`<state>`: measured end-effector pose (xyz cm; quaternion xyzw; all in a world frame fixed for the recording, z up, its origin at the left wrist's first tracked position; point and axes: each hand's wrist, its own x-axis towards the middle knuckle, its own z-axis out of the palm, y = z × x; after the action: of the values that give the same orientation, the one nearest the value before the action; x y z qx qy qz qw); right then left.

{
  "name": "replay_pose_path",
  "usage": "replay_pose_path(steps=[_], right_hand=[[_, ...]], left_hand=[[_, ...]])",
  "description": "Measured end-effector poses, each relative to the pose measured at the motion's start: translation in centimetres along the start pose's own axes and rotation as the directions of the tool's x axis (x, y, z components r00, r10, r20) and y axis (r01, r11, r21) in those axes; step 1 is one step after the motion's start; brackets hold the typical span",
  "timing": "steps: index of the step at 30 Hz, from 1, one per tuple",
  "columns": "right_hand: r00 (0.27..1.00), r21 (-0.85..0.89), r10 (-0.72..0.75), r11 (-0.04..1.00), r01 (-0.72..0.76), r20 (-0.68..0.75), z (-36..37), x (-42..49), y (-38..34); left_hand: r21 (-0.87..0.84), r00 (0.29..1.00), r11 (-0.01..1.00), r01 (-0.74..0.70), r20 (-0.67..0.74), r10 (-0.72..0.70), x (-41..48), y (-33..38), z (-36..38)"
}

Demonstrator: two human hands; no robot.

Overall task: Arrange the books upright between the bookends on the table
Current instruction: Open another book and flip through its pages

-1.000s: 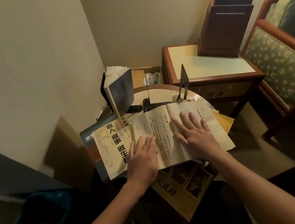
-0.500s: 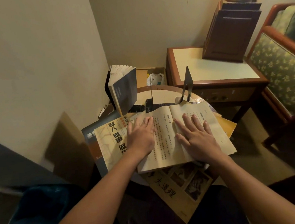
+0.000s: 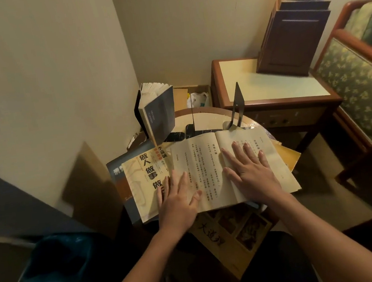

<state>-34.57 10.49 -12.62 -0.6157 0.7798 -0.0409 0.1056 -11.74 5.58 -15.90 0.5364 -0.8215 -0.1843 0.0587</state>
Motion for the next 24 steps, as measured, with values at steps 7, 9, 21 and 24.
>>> replay_pose_path(steps=[7, 9, 21, 24], right_hand=[[1.000, 0.000, 0.014, 1.000, -0.014, 0.011, -0.2, 0.1, -0.1], [1.000, 0.001, 0.013, 1.000, -0.013, 0.009, -0.2, 0.1, -0.1], [1.000, 0.011, 0.003, 1.000, -0.003, -0.022, 0.2, 0.0, 0.1], [1.000, 0.010, 0.007, 1.000, -0.006, -0.029, 0.3, 0.0, 0.1]], left_hand=[[-0.025, 0.988, 0.996, 0.084, 0.132, -0.080, 6.9, 0.4, -2.6], [-0.037, 0.981, 0.995, 0.095, 0.174, -0.087, 8.6, 0.6, -3.4], [-0.492, 0.994, 0.870, 0.034, -0.070, -0.078, 9.2, -0.7, -3.7], [-0.610, 0.988, 0.792, -0.016, -0.133, -0.082, 8.2, -0.4, -3.6]])
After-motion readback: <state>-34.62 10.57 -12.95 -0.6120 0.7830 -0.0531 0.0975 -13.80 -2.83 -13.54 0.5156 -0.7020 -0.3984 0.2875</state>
